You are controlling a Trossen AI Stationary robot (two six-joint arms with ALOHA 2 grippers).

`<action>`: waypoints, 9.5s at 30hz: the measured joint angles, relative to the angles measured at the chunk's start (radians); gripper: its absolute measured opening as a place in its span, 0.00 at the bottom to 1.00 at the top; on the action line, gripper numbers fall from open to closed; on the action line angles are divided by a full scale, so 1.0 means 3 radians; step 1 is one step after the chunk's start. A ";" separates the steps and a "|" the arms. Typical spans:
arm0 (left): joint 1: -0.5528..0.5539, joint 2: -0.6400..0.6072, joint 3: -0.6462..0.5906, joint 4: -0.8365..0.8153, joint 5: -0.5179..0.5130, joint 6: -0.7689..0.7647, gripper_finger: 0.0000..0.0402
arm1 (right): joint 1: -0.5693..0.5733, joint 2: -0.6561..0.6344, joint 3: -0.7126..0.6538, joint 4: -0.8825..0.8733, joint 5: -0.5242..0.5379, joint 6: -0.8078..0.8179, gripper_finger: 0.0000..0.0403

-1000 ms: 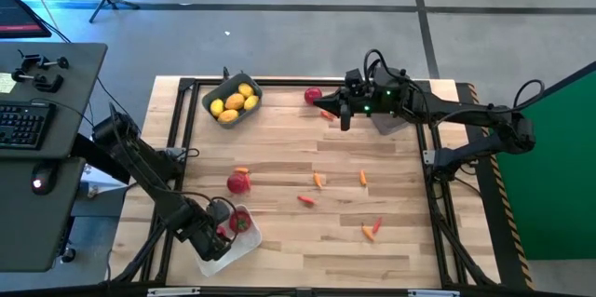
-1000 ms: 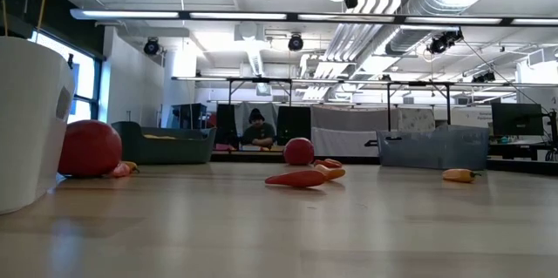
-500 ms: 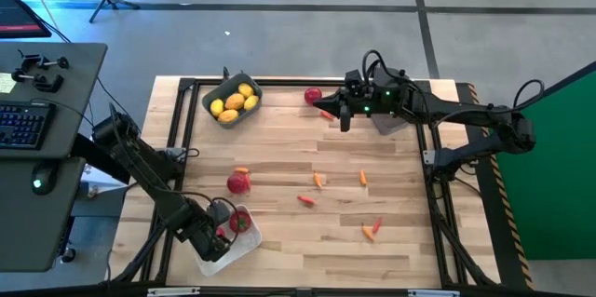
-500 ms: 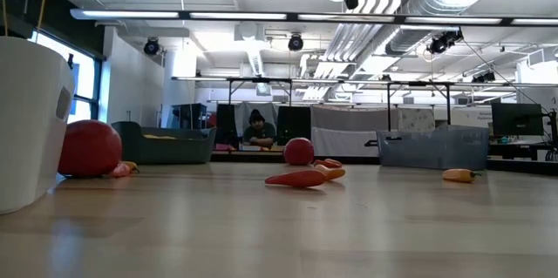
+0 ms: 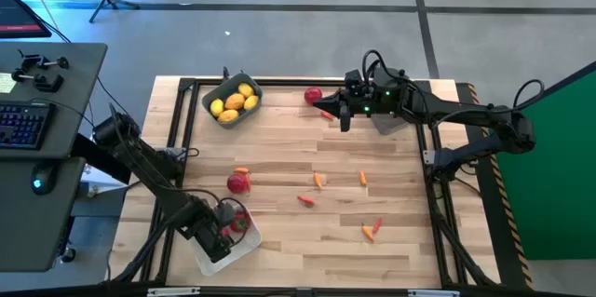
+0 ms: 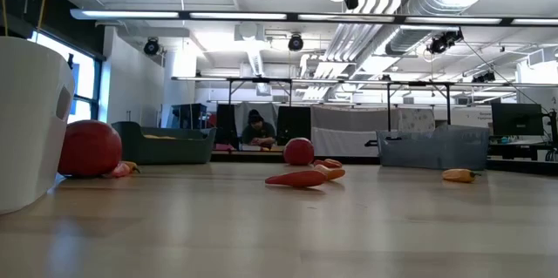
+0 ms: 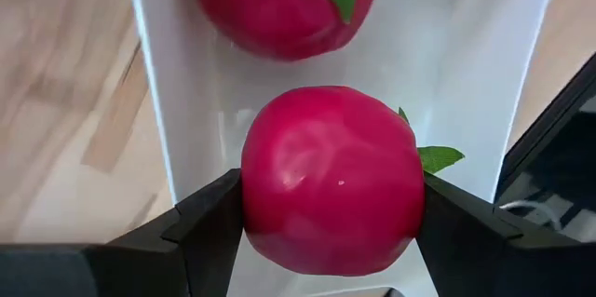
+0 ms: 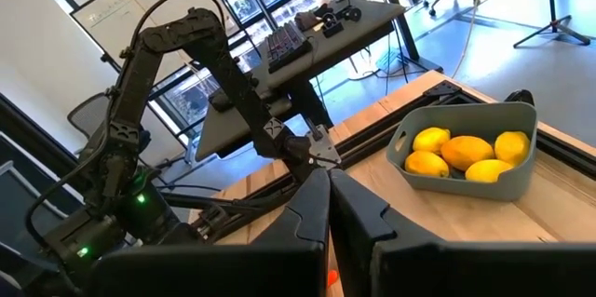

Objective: Sort produce into baskets
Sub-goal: Put the red tomato into the white bin

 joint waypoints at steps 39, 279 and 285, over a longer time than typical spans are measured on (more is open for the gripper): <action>-0.0111 -0.0001 -0.0362 0.0101 -0.0064 0.4552 0.64 | 0.0000 0.0000 0.0000 -0.0022 -0.0009 0.0117 0.00; 0.0004 0.0595 0.0608 -0.0352 0.0614 0.0613 0.64 | 0.0000 -0.0001 0.0000 -0.0275 0.0028 -0.0412 0.00; -0.0002 0.0605 0.0556 -0.0314 0.0686 0.0581 0.64 | -0.0001 0.0000 0.0000 -0.0284 0.0029 -0.0411 0.00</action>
